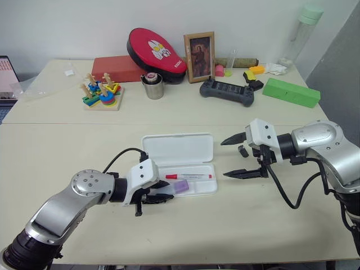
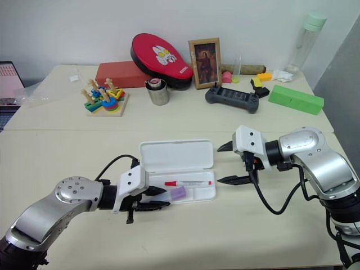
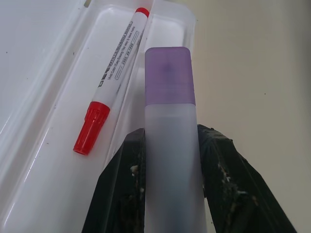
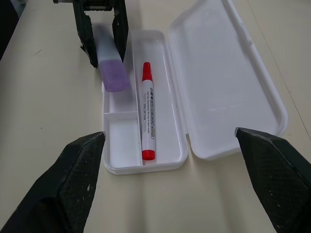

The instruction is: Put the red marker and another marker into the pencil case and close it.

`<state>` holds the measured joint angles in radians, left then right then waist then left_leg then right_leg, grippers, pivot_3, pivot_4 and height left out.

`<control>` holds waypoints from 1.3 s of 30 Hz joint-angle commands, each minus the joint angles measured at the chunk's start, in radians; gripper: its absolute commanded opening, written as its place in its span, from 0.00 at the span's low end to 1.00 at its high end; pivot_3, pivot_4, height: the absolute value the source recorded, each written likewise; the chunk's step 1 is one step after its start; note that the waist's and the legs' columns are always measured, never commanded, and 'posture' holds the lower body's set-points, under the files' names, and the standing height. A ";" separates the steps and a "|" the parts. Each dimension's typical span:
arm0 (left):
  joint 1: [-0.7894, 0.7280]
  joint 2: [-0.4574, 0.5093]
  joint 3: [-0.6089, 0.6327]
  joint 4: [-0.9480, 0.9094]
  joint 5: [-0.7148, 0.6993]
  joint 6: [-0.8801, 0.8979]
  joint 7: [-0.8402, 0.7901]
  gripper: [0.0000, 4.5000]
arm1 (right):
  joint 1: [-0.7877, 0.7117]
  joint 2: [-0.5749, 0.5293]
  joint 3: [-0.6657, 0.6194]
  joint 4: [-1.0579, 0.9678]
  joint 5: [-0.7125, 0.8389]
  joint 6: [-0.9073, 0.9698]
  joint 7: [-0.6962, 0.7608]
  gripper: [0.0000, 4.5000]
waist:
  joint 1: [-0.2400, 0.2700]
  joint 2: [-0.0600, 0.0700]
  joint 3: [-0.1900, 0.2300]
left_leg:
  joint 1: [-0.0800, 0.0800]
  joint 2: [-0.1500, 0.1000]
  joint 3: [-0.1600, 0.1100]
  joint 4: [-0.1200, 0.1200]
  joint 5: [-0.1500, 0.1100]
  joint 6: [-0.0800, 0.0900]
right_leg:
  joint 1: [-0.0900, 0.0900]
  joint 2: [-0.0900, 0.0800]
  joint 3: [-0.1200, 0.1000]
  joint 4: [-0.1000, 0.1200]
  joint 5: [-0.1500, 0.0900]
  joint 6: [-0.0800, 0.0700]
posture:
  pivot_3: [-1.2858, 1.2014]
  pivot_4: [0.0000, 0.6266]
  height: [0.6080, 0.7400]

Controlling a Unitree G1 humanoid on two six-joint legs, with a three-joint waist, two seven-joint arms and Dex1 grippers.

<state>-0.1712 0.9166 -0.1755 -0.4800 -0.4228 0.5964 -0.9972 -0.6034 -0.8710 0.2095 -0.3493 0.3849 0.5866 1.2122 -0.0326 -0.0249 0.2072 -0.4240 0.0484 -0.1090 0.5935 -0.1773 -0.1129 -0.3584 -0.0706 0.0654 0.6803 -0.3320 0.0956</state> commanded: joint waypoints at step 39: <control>-0.083 -0.027 -0.058 0.054 0.197 -0.188 -0.099 0.78 | -0.009 0.002 -0.039 -0.028 0.016 0.006 -0.028 1.00 | -0.001 0.000 0.000 | 0.000 0.000 0.000 0.000 0.000 0.000 | 0.000 0.000 0.000 0.000 0.000 0.000 | 0.52 0.24 1.00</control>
<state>-0.2630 0.8823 -0.2612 -0.3890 -0.2182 0.4102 -1.0941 -0.6035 -0.8599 0.2088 -0.3510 0.3860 0.5994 1.1800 -0.0333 -0.0249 0.2072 -0.4239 0.0484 -0.1091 0.5936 -0.1773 -0.1128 -0.3583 -0.0706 0.0654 0.6806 -0.3320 0.0957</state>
